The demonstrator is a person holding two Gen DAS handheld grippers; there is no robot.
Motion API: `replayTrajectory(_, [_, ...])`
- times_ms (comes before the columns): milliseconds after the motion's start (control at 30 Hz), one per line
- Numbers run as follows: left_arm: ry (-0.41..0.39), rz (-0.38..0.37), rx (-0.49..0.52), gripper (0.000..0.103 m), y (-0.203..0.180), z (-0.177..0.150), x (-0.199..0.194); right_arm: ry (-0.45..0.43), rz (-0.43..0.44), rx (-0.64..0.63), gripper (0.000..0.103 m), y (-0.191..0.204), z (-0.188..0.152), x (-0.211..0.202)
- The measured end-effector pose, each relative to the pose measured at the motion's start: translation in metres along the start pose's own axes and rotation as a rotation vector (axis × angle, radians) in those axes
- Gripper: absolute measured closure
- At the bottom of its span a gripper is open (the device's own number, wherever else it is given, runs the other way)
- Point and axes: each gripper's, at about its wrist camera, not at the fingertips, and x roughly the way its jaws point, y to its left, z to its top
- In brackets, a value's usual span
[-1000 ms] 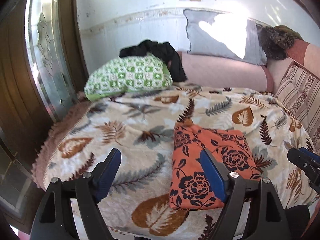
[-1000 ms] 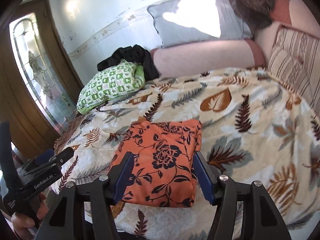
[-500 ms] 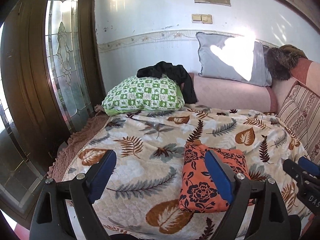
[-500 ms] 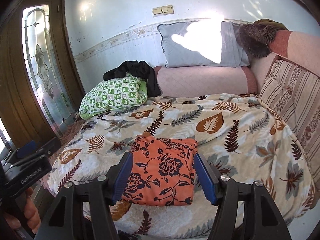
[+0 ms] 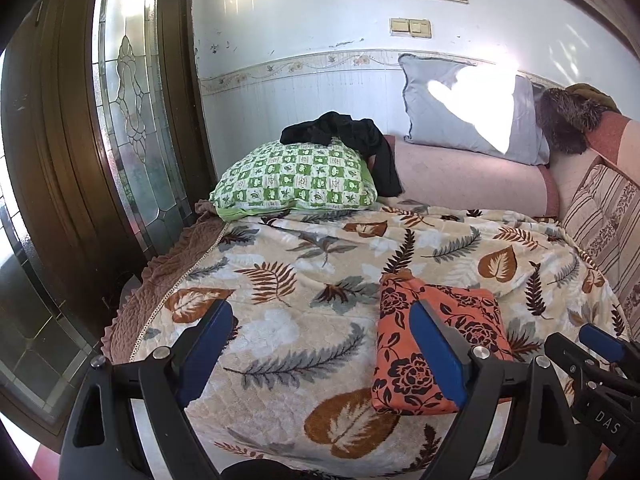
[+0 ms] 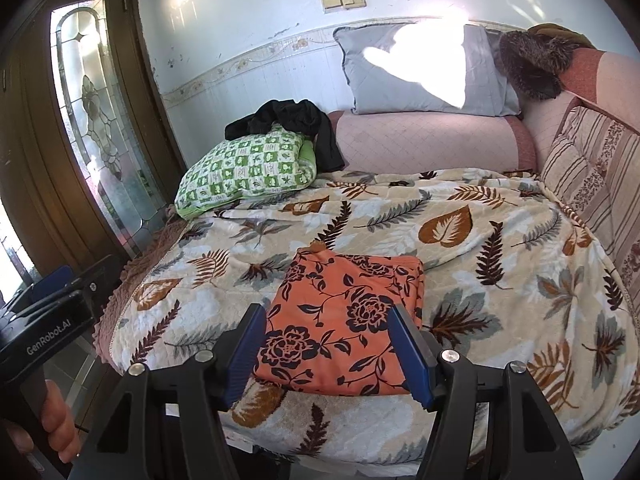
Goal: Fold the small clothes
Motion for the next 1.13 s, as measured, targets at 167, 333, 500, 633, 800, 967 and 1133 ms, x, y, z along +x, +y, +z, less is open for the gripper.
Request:
replayTrajectory(167, [0.005, 0.002, 0.001, 0.013, 0.002, 0.000, 0.003, 0.014, 0.011, -0.020, 0.036, 0.006, -0.002, 0.006])
replayTrajectory(333, [0.004, -0.002, 0.004, 0.013, 0.002, 0.000, 0.004, 0.019, 0.021, -0.031, 0.036, 0.008, -0.001, 0.010])
replayTrajectory(500, [0.002, -0.018, 0.011, 0.013, -0.002, 0.001, 0.005, 0.025, 0.028, -0.025, 0.036, 0.007, -0.001, 0.015])
replayTrajectory(633, [0.000, -0.044, 0.016, 0.013, -0.005, 0.001, 0.003, 0.026, 0.028, -0.024, 0.036, 0.007, -0.001, 0.017])
replayTrajectory(800, [-0.003, -0.051, 0.018, 0.013, -0.006, 0.003, 0.002, 0.025, 0.031, -0.028, 0.036, 0.008, -0.001, 0.020])
replayTrajectory(967, [-0.001, -0.057, 0.014, 0.013, -0.005, 0.003, 0.004, 0.028, 0.037, -0.029, 0.036, 0.010, 0.000, 0.025])
replayTrajectory(1133, [0.001, -0.072, 0.004, 0.013, -0.006, 0.004, 0.017, 0.034, 0.040, -0.025, 0.036, 0.009, 0.000, 0.035])
